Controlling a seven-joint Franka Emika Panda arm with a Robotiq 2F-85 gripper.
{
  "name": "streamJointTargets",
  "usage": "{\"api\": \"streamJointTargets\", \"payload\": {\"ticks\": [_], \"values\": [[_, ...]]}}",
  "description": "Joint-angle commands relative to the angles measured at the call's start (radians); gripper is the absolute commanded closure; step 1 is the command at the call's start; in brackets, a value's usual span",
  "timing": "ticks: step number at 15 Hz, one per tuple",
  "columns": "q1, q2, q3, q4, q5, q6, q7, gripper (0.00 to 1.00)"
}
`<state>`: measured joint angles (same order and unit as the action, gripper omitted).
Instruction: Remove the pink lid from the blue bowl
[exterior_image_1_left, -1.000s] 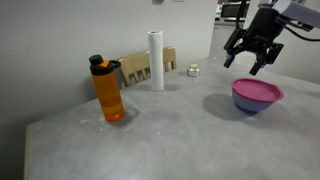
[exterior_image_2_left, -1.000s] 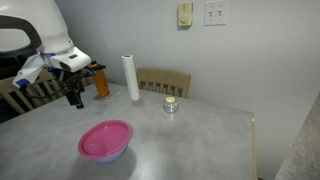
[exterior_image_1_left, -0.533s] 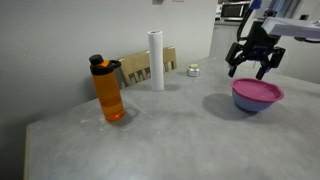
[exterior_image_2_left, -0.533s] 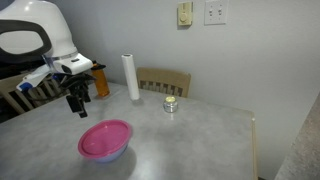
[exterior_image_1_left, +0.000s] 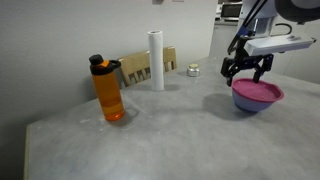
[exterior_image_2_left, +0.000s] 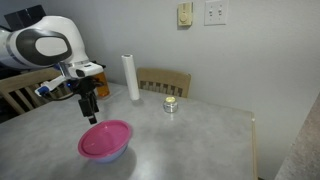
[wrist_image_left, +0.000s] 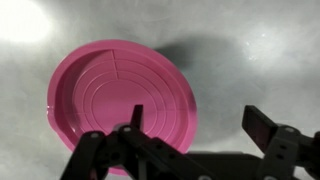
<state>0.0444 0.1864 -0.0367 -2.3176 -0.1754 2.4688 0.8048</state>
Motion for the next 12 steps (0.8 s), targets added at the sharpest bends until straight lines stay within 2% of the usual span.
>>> {"api": "streamJointTargets", "payload": {"ticks": [1, 5, 8, 12], "values": [[-0.015, 0.043, -0.017, 0.029, -0.026, 0.024, -0.178, 0.00], [-0.017, 0.068, -0.035, 0.034, -0.019, 0.049, -0.355, 0.00], [-0.018, 0.097, -0.020, 0.063, 0.040, 0.047, -0.445, 0.00], [-0.008, 0.165, -0.004, 0.145, 0.132, -0.001, -0.463, 0.00]]}}
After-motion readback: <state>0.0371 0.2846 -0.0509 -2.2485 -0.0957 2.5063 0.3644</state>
